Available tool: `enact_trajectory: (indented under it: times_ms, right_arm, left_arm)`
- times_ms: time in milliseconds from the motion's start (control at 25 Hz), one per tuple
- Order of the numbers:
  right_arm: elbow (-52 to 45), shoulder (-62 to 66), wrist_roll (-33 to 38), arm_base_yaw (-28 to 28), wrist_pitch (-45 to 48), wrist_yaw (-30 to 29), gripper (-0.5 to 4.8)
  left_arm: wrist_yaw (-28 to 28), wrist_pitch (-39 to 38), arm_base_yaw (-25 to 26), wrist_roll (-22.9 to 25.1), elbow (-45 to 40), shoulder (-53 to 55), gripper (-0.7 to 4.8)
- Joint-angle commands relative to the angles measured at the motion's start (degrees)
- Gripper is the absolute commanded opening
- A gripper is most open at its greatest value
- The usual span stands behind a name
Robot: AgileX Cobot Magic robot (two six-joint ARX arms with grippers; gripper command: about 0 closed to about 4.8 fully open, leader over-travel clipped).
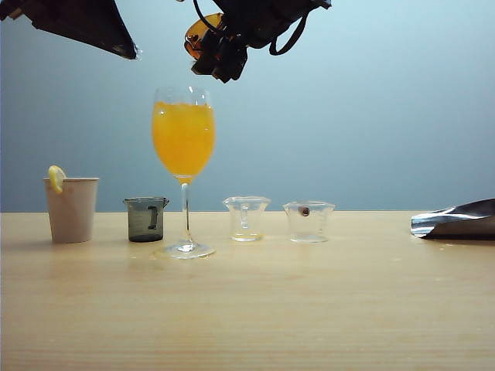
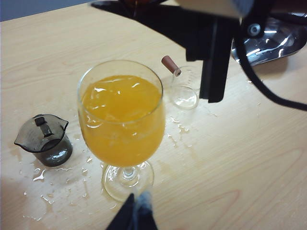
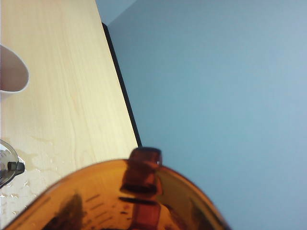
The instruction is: Pick up the fourth measuring cup from the left, pour the grenadine inside into the goblet, and finally put the measuring cup back in its original place.
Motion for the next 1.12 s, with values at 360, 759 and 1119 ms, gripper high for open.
enact_trajectory:
  times_ms: [360, 759, 1119]
  right_arm:
    - [0.31, 1.36, -6.67, 1.03, 3.58, 1.22, 0.98]
    - [0.31, 1.70, -9.11, 1.44, 5.73, 2.71, 0.98]
    - [0.28, 1.68, -12.15, 1.57, 6.47, 3.06, 0.98]
  left_arm:
    - [0.00, 0.55, 0.07, -0.15, 0.22, -0.11, -0.05]
    - [0.00, 0.52, 0.07, -0.15, 0.22, -0.11, -0.05]
    - [0.00, 0.55, 0.07, -0.15, 0.22, -0.11, -0.05]
